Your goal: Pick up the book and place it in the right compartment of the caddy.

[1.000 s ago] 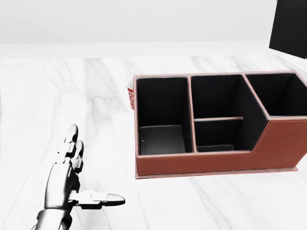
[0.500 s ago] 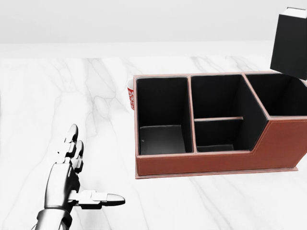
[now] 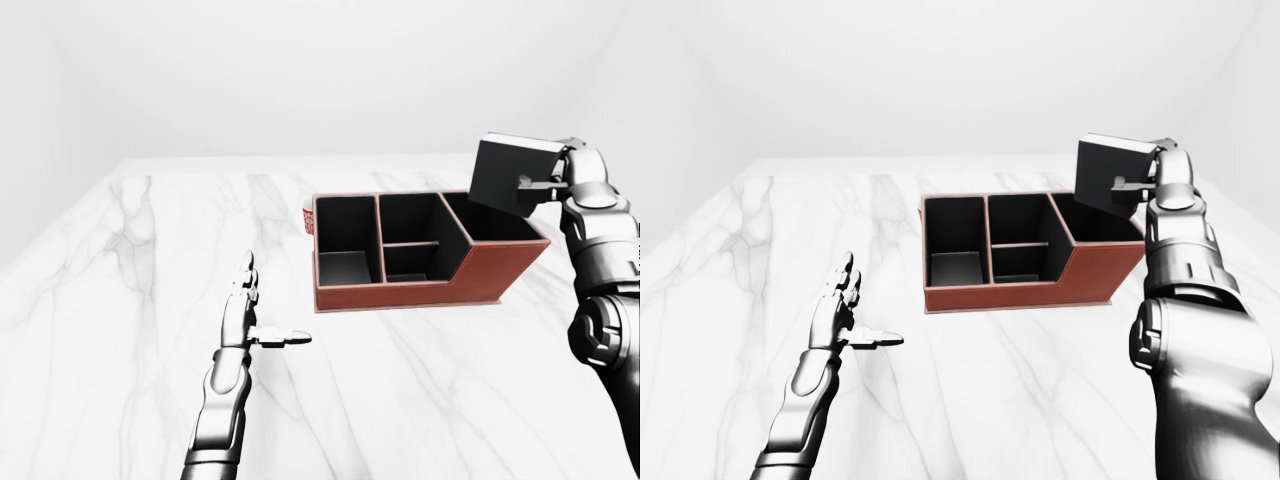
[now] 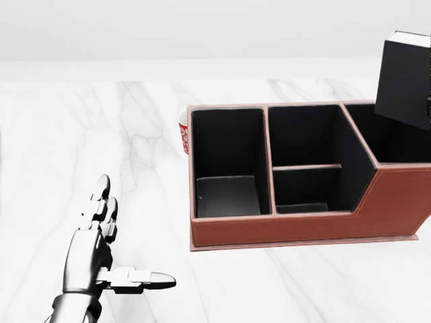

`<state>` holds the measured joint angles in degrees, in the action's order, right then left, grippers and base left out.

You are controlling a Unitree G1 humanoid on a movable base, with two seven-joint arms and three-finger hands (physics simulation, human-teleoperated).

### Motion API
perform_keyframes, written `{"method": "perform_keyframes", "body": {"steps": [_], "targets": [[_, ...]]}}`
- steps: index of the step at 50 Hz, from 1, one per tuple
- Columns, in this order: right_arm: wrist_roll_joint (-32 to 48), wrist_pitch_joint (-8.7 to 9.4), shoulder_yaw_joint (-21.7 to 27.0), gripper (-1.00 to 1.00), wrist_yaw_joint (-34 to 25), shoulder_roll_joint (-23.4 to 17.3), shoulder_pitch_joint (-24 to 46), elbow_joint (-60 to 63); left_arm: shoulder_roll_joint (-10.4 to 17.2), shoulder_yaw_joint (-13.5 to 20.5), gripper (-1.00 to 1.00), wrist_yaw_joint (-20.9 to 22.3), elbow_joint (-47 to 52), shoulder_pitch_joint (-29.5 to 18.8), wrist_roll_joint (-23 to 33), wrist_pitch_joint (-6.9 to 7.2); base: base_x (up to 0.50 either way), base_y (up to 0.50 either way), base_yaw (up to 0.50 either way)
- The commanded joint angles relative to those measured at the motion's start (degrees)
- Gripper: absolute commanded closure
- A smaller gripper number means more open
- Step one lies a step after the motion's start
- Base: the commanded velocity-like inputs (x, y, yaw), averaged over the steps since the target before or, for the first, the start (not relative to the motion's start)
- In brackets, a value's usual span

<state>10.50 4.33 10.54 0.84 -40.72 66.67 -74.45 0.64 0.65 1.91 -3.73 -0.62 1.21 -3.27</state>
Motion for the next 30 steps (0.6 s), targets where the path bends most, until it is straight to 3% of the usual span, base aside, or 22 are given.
{"method": "perform_keyframes", "body": {"steps": [1, 3, 6, 30], "targets": [[-3.06, -0.77, 2.80, 1.00, 1.69, 0.24, 0.44, 2.00, -0.01, -0.03, -1.00, -0.01, -0.07, -0.01, 0.06, -0.09, 0.00, 0.00, 0.00], [-3.10, -0.98, 2.82, 1.00, 1.81, 0.41, 0.33, 1.97, 0.00, 0.01, -1.00, 0.01, -0.36, -0.08, 0.03, -0.30, 0.00, 0.00, 0.00], [-3.10, -1.22, 2.80, 1.00, 1.97, 0.70, 0.31, 1.79, -0.07, -0.22, -1.00, -0.03, 1.45, 0.47, 0.16, 0.97, 0.00, 0.00, 0.00], [-2.59, -1.40, 2.79, 1.00, 2.83, 1.56, 0.97, 0.91, -0.02, -0.07, -1.00, 0.02, -0.10, -0.02, 0.13, -0.02, 0.00, 0.00, 0.00]]}}
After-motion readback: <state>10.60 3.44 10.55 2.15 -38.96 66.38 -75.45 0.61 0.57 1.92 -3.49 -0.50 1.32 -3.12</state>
